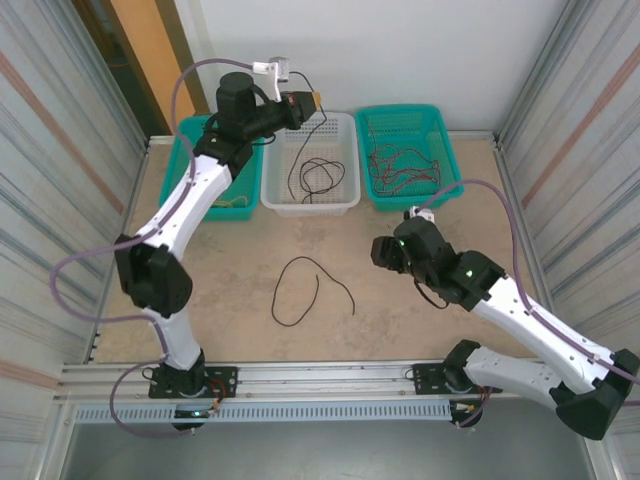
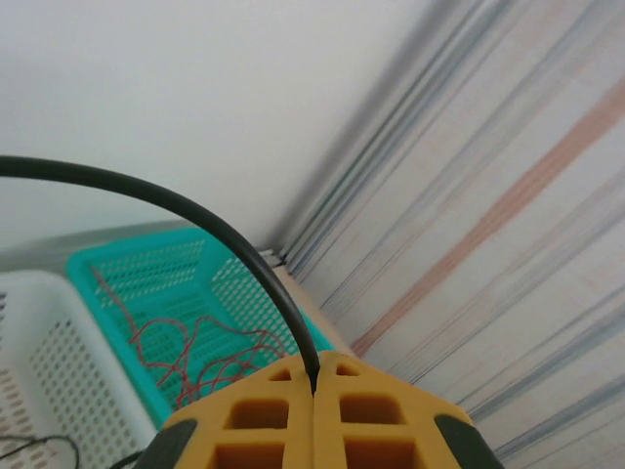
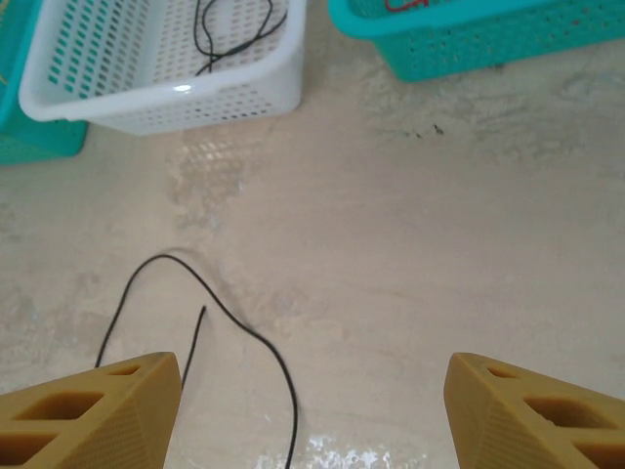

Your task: Untangle the cables

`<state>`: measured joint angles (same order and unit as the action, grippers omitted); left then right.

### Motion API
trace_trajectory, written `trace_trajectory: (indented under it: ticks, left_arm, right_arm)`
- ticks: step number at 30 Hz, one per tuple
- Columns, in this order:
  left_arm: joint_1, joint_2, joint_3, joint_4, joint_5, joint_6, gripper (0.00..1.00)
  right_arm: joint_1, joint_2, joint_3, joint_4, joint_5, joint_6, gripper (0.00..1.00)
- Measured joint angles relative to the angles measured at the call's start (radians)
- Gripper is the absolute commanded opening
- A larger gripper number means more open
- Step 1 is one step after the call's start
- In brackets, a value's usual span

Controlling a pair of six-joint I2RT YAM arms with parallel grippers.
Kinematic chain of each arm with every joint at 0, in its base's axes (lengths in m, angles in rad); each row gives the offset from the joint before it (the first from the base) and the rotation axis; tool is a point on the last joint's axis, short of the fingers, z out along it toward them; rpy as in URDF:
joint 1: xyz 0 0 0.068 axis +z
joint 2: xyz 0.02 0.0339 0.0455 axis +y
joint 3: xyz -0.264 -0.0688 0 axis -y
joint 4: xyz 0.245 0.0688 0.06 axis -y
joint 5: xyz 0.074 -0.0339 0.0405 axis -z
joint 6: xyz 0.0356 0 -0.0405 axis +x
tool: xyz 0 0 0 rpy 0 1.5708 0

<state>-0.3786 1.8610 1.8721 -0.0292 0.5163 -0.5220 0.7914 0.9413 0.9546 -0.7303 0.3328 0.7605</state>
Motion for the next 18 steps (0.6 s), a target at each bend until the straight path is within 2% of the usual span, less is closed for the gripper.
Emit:
trace_trajectory:
  ticks: [3,4,7,8,9,18]
  left_arm:
    - [0.028,0.084,0.029,-0.014,0.011,-0.02,0.0]
    - [0.034,0.103,0.039,-0.024,0.014,-0.026,0.04]
    - [0.046,0.169,0.089,-0.071,0.019,-0.031,0.48]
    - [0.046,0.185,0.103,-0.087,0.019,-0.032,0.84]
    - [0.045,0.194,0.107,-0.103,0.018,-0.033,0.99]
    - [0.043,0.135,-0.033,-0.172,-0.02,-0.014,0.99]
  right_arm:
    - [0.008,-0.031,-0.01,-0.025,0.022,0.026,0.72]
    - [0.008,-0.04,-0.01,-0.029,0.029,0.032,0.72]
    - [0.008,-0.061,-0.01,-0.032,0.045,0.043,0.72]
    - [0.008,-0.063,-0.01,-0.033,0.046,0.044,0.72]
    - [0.008,-0.062,-0.01,-0.034,0.045,0.044,0.72]
    - [0.008,-0.015,-0.009,-0.034,0.041,0.042,0.73]
